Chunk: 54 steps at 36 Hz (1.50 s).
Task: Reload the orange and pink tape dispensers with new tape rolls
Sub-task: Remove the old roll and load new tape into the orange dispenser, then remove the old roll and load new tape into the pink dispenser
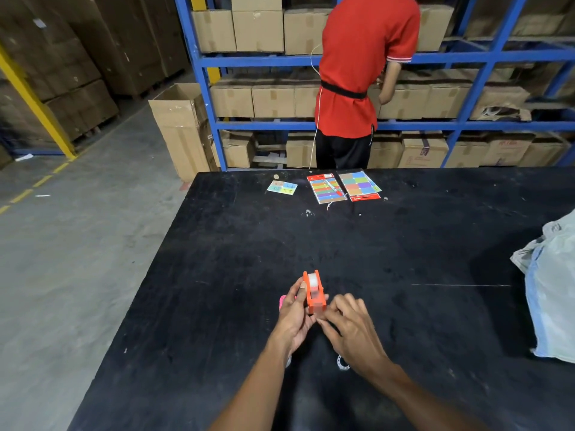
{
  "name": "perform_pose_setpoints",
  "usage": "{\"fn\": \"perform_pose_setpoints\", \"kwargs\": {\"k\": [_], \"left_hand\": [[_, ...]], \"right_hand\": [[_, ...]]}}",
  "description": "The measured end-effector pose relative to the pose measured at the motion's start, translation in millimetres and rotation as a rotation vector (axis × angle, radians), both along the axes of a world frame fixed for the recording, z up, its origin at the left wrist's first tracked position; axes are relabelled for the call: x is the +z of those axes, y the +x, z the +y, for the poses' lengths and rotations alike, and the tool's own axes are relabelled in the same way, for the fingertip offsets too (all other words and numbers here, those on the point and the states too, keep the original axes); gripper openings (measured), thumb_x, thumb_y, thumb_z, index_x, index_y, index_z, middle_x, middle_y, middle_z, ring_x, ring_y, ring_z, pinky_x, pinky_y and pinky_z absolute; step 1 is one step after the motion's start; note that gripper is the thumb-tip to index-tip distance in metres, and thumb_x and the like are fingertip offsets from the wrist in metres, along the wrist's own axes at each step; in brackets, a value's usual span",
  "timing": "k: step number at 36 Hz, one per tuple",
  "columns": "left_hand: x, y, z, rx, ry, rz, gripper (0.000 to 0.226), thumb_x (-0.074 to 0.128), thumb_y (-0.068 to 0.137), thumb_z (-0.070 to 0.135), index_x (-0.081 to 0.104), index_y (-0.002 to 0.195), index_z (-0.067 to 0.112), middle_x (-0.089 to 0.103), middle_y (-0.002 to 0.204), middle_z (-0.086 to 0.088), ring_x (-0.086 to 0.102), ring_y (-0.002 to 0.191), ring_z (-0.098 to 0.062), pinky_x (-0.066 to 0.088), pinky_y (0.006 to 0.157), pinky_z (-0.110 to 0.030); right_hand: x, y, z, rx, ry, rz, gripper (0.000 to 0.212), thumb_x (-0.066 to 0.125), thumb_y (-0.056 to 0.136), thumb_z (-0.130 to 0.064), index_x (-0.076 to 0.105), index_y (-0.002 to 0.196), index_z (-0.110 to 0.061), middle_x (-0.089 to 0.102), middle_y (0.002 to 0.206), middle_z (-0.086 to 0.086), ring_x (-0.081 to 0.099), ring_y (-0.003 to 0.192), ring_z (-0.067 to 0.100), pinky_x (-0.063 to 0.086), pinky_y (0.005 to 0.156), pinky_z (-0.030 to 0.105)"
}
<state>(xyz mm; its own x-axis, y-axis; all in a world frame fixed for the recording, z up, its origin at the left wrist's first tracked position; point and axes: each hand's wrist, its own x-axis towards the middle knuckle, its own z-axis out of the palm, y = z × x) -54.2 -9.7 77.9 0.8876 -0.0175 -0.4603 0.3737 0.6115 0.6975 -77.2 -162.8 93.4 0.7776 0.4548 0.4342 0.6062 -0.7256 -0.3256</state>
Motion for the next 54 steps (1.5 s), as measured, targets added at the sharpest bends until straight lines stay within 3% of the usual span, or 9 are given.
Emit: {"fn": "perform_pose_setpoints", "kwargs": {"k": [7,11,18,24,32,36,43,46,54], "left_hand": [[4.2,8.2,-3.5,0.003,0.005,0.008,0.035,0.053,0.098,0.024,0.052,0.131,0.014,0.066,0.120,-0.027,0.070,0.101,-0.037,0.062,0.068,-0.043],[4.4,15.2,-0.4,-0.002,0.047,0.001,0.036,0.055,0.097,0.026,0.052,0.131,0.017,0.066,0.119,-0.026,0.068,0.106,-0.039,0.054,0.089,-0.058],[-2.7,17.2,-3.9,-0.093,0.177,-0.004,0.031,0.045,0.101,0.024,0.049,0.132,0.022,0.070,0.119,-0.018,0.070,0.104,-0.033,0.059,0.080,-0.036],[-11.3,18.6,-14.2,-0.134,0.183,-0.001,0.030,0.045,0.102,0.019,0.053,0.131,0.019,0.077,0.098,-0.009,0.075,0.086,-0.020,0.061,0.067,-0.030],[-45.4,30.8,-24.2,-0.165,0.349,0.077,0.044,0.049,0.099,0.031,0.035,0.140,0.022,0.073,0.104,-0.008,0.073,0.085,-0.018,0.059,0.074,-0.038],[-60.9,37.9,-33.3,-0.078,0.488,0.097,0.020,0.048,0.100,0.017,0.045,0.118,0.009,0.066,0.087,-0.003,0.069,0.062,-0.003,0.056,0.055,-0.018],[-98.2,50.3,-45.0,0.076,0.792,0.198,0.011,0.059,0.090,0.001,0.069,0.092,0.001,0.070,0.087,-0.009,0.063,0.077,-0.017,0.047,0.063,-0.004],[-114.0,56.5,-46.3,0.058,0.846,0.223,0.013,0.060,0.087,-0.003,0.072,0.085,0.002,0.070,0.083,-0.010,0.063,0.075,-0.019,0.055,0.073,-0.023],[-132.8,59.8,-46.2,-0.055,0.880,0.203,0.020,0.050,0.092,-0.008,0.069,0.097,-0.013,0.067,0.083,-0.010,0.061,0.052,0.012,0.046,0.053,-0.003]], "right_hand": [[-18.8,-0.2,-0.4,-0.053,-0.015,-0.001,0.007,0.076,0.083,-0.021,0.070,0.083,-0.025,0.052,0.081,-0.011,0.046,0.075,0.013,0.037,0.066,0.029],[-19.2,-2.7,-6.1,-0.086,0.080,0.021,0.006,0.070,0.085,-0.023,0.066,0.082,-0.025,0.050,0.078,-0.011,0.047,0.075,0.013,0.037,0.068,0.031],[-6.1,30.3,-16.8,-0.302,0.537,0.473,0.017,0.058,0.094,-0.015,0.066,0.087,-0.027,0.068,0.078,-0.011,0.062,0.072,0.008,0.048,0.070,0.020],[-15.4,54.2,-19.1,-0.198,0.603,0.840,0.016,0.061,0.096,-0.018,0.072,0.107,-0.023,0.078,0.085,-0.003,0.073,0.071,0.008,0.054,0.057,0.018],[-59.0,65.4,-25.3,-0.188,0.521,0.856,0.026,0.066,0.091,-0.011,0.074,0.112,-0.025,0.079,0.084,-0.011,0.074,0.076,0.004,0.060,0.058,0.027],[-89.8,72.1,-28.6,-0.235,0.530,0.853,0.027,0.072,0.089,-0.016,0.074,0.111,-0.031,0.079,0.094,-0.012,0.070,0.077,-0.001,0.061,0.072,0.036],[-118.4,79.1,-28.3,-0.274,0.457,0.874,0.034,0.069,0.088,-0.011,0.072,0.105,-0.041,0.066,0.077,-0.041,0.065,0.080,-0.016,0.058,0.080,0.029],[-131.4,84.4,-28.2,-0.257,0.384,0.871,0.041,0.069,0.086,-0.013,0.068,0.107,-0.047,0.071,0.093,-0.034,0.062,0.090,-0.019,0.054,0.084,0.021],[-166.8,88.5,-24.9,-0.302,0.351,0.882,0.038,0.069,0.085,-0.019,0.068,0.114,-0.042,0.075,0.105,-0.017,0.067,0.093,-0.009,0.057,0.081,0.025]]}}
